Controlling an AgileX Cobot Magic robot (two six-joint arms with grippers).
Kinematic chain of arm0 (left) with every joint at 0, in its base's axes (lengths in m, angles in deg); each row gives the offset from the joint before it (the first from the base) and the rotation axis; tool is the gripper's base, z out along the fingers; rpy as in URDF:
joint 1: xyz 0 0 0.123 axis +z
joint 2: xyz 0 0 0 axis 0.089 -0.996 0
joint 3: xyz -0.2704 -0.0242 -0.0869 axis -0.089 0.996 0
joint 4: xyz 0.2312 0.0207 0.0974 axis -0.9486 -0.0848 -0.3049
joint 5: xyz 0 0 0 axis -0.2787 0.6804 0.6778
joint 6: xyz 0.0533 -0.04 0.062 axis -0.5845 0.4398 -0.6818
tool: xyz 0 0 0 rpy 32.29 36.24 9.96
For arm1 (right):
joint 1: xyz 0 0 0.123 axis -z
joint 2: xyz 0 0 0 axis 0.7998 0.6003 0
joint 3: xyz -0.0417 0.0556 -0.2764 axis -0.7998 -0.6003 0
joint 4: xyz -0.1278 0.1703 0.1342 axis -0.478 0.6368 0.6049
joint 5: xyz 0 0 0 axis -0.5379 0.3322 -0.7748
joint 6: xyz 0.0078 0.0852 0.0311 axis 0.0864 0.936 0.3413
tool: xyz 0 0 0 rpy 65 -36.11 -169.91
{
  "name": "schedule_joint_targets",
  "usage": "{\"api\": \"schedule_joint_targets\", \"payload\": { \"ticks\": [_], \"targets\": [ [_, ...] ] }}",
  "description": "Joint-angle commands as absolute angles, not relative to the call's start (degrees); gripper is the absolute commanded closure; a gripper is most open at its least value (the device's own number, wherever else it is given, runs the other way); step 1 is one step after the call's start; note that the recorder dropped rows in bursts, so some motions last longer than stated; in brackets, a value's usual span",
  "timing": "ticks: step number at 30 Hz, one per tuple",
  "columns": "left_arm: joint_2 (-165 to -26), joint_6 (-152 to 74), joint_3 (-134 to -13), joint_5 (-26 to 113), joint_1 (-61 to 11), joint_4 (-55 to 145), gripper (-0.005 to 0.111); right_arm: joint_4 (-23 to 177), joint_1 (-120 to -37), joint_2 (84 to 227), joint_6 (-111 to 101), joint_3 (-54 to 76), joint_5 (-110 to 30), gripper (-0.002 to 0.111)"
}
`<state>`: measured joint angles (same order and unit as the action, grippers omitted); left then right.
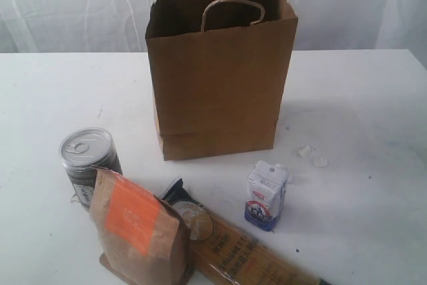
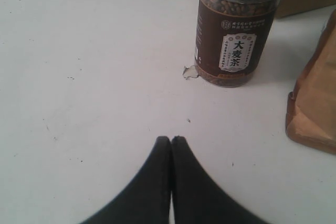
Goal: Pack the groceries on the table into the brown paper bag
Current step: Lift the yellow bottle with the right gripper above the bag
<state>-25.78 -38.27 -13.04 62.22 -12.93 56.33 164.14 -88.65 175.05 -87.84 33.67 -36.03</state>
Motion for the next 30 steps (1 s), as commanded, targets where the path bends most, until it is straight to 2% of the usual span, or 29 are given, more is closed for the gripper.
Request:
{"api": "schedule_joint_targets", "payload": {
  "ticks": [1, 9, 13, 20, 30],
  "targets": [
    [-25.5, -38.1, -12.8, 62.7, -13.3, 56.8, 0.107, 164.4, -88.4, 174.0, -88.1, 33.8, -37.0, 0.096],
    [-25.5, -38.1, -12.8, 62.7, -13.3, 56.8, 0.107, 164.1, -88.4, 173.2, -88.1, 27.3, -43.2, 0.096],
    [-25.5, -38.1, -12.8, 62.7, -13.3, 56.8, 0.107, 164.1, -88.4, 172.5, -88.1, 23.1, -41.4, 0.098],
    [-25.5, -38.1, -12.8, 62.7, -13.3, 56.8, 0.107, 164.1, -88.4, 172.4, -88.1, 22.5, -34.2, 0.099],
    [-25.5, -38.1, -12.8, 62.7, -13.3, 56.8, 0.107, 164.1, -88.4, 171.4, -88.1, 23.4, -35.4, 0.099]
  ]
}}
